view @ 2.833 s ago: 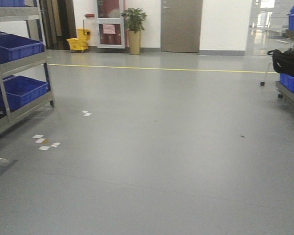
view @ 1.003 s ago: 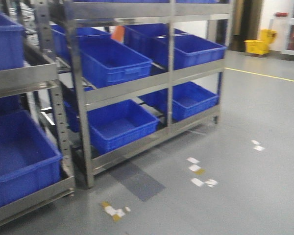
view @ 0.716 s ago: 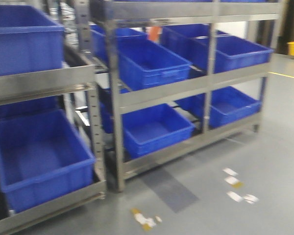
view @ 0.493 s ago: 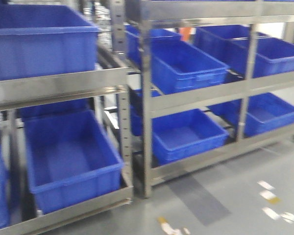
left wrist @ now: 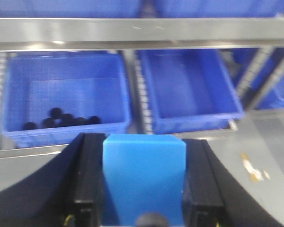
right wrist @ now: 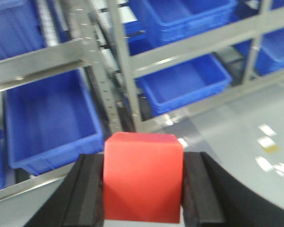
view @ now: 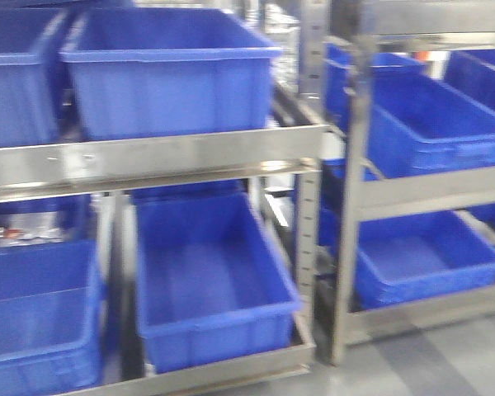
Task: Sort and place red and blue blocks on shelf
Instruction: 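Turn the base toward the metal shelf and approach the blue bins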
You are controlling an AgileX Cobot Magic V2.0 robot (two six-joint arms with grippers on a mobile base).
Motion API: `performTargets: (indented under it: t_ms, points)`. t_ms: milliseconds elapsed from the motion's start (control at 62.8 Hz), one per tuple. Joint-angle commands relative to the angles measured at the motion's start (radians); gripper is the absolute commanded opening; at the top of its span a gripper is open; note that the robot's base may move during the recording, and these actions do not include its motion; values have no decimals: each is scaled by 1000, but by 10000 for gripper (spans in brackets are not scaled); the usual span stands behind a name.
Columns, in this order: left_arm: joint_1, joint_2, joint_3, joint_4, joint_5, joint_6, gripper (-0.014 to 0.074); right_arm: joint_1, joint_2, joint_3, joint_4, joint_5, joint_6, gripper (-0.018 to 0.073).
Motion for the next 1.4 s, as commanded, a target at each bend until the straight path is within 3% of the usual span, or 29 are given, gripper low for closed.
performTargets:
  t_ms: [0, 1385]
  points:
    - [1, 3, -31, 7, -74, -7, 124, -7, 7, -31, -7, -77, -8, 56]
    - [1, 3, -31, 7, -74, -7, 124, -7, 7, -31, -7, -77, -8, 56]
